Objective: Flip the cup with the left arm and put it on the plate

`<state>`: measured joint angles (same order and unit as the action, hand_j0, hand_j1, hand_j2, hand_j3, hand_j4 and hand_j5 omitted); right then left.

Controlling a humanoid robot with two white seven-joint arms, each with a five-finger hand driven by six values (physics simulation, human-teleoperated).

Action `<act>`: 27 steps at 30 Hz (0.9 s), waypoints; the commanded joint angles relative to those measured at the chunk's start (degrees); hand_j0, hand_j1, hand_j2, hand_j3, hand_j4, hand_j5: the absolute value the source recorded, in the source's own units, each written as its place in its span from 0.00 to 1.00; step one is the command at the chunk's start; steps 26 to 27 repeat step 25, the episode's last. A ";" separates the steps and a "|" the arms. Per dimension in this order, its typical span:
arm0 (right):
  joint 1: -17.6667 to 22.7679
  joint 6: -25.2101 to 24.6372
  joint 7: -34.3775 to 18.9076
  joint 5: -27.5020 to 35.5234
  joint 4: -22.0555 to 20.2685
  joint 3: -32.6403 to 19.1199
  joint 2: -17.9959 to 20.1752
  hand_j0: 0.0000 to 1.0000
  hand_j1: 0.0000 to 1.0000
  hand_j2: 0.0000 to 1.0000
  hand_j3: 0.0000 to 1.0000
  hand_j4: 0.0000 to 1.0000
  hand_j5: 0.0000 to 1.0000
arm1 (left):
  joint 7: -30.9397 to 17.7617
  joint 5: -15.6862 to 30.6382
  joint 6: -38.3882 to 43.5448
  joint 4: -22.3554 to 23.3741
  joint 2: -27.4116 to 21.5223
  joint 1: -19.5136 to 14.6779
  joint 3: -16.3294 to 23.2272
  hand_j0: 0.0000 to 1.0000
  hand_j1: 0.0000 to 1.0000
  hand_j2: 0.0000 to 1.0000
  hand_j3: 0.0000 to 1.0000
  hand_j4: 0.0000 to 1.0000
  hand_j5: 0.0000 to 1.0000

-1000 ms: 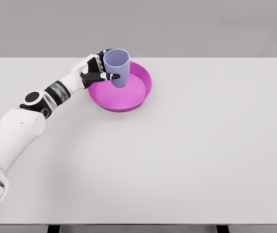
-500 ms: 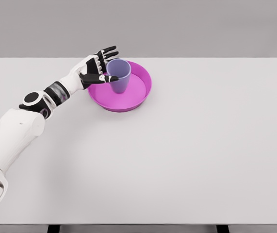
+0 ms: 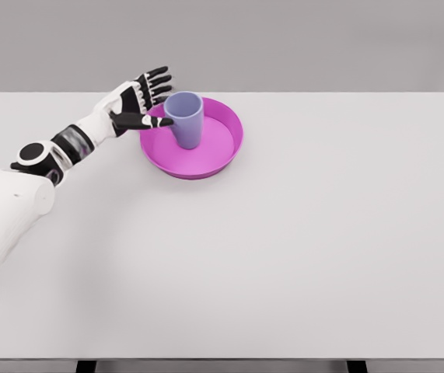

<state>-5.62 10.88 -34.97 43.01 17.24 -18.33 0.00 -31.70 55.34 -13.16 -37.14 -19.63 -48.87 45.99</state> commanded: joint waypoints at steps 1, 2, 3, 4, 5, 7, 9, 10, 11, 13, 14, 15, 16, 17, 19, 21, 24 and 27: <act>0.00 0.11 -0.03 -0.03 -0.01 -0.04 0.00 1.00 1.00 1.00 1.00 1.00 1.00 | -0.38 0.38 -0.02 -0.57 -2.34 0.09 -1.34 1.00 1.00 1.00 1.00 1.00 1.00; 0.00 0.02 -0.03 -0.03 -0.01 -0.04 0.00 1.00 1.00 1.00 1.00 1.00 1.00 | -0.46 0.38 -0.02 -0.57 -2.78 0.09 -2.30 1.00 1.00 1.00 1.00 1.00 1.00; 0.00 0.02 -0.03 -0.03 -0.01 -0.04 0.00 1.00 1.00 1.00 1.00 1.00 1.00 | -0.46 0.38 -0.02 -0.57 -3.57 0.09 -2.57 1.00 1.00 1.00 1.00 1.00 1.00; 0.00 0.02 -0.03 -0.03 -0.01 -0.04 0.00 1.00 1.00 1.00 1.00 1.00 1.00 | -0.46 0.47 -0.02 -0.83 -4.18 0.00 -2.57 1.00 1.00 1.00 1.00 1.00 1.00; 0.00 0.02 -0.03 -0.03 -0.01 0.05 0.00 1.00 1.00 1.00 1.00 1.00 1.00 | -0.46 0.47 -0.02 -2.24 -5.32 0.00 -2.74 1.00 1.00 1.00 1.00 1.00 1.00; 0.00 0.02 -0.03 -0.03 -0.01 -0.04 0.00 1.00 1.00 1.00 1.00 1.00 1.00 | -1.87 0.73 -0.02 -7.94 -9.45 1.14 -3.27 1.00 1.00 1.00 1.00 1.00 1.00; 0.00 0.02 -0.03 -0.03 -0.01 0.05 0.00 1.00 1.00 1.00 1.00 1.00 1.00 | -3.30 2.14 -0.11 -15.15 -14.55 4.04 -3.36 1.00 1.00 1.00 1.00 1.00 1.00; 0.00 0.11 -0.03 -0.03 -0.01 -0.04 0.00 1.00 1.00 1.00 1.00 1.00 1.00 | -3.30 2.49 -0.11 -20.24 -18.94 5.62 -3.45 1.00 1.00 1.00 1.00 1.00 1.00; 0.00 0.11 -0.03 -0.03 -0.01 -0.04 0.00 1.00 1.00 1.00 1.00 1.00 1.00 | -3.30 2.58 -0.11 -25.34 -23.42 7.29 -3.45 1.00 1.00 1.00 1.00 1.00 1.00; 0.00 0.11 -0.03 -0.03 -0.01 -0.04 0.00 1.00 1.00 1.00 1.00 1.00 1.00 | -3.30 3.90 -0.28 -33.51 -29.05 10.19 -4.15 1.00 1.00 1.00 1.00 1.00 1.00; 0.00 0.02 -0.03 -0.03 -0.01 0.05 0.00 1.00 1.00 1.00 1.00 1.00 1.00 | -3.30 4.16 -1.16 -38.44 -32.30 13.53 -7.31 1.00 1.00 1.00 1.00 1.00 1.00; 0.00 0.02 -0.03 -0.03 -0.01 -0.04 0.00 1.00 1.00 1.00 1.00 1.00 1.00 | -3.30 4.16 -1.95 -41.43 -34.15 16.51 -9.85 1.00 1.00 1.00 1.00 1.00 1.00; 0.00 0.02 -0.03 -0.03 -0.01 0.05 0.00 1.00 1.00 1.00 1.00 1.00 1.00 | -3.30 4.07 -3.53 -43.89 -35.73 20.47 -12.32 1.00 1.00 1.00 1.00 1.00 1.00; 0.00 0.02 -0.03 -0.03 -0.01 0.05 0.00 1.00 1.00 1.00 1.00 1.00 1.00 | -3.30 4.07 -4.59 -44.69 -36.53 22.41 -12.85 1.00 1.00 1.00 1.00 1.00 1.00; 0.00 0.11 -0.03 -0.03 -0.01 0.05 0.00 1.00 1.00 1.00 1.00 1.00 1.00 | -3.30 3.81 -7.23 -45.48 -36.97 22.94 -12.50 1.00 1.00 1.00 1.00 1.00 1.00; 0.00 0.02 -0.03 -0.03 -0.01 0.05 0.00 1.00 1.00 1.00 1.00 1.00 1.00 | -3.30 3.72 -7.49 -46.10 -37.14 23.03 -12.50 1.00 1.00 1.00 1.00 1.00 1.00; 0.00 0.02 -0.03 -0.03 -0.01 0.05 0.00 1.00 1.00 1.00 1.00 1.00 1.00 | -3.30 3.55 -7.67 -48.82 -37.32 23.99 -12.50 1.00 1.00 1.00 1.00 1.00 1.00; 0.00 0.02 -0.03 -0.03 -0.01 0.05 0.00 1.00 1.00 1.00 1.00 1.00 1.00 | -3.30 3.55 -8.19 -49.35 -37.23 24.26 -12.32 1.00 1.00 1.00 1.00 1.00 1.00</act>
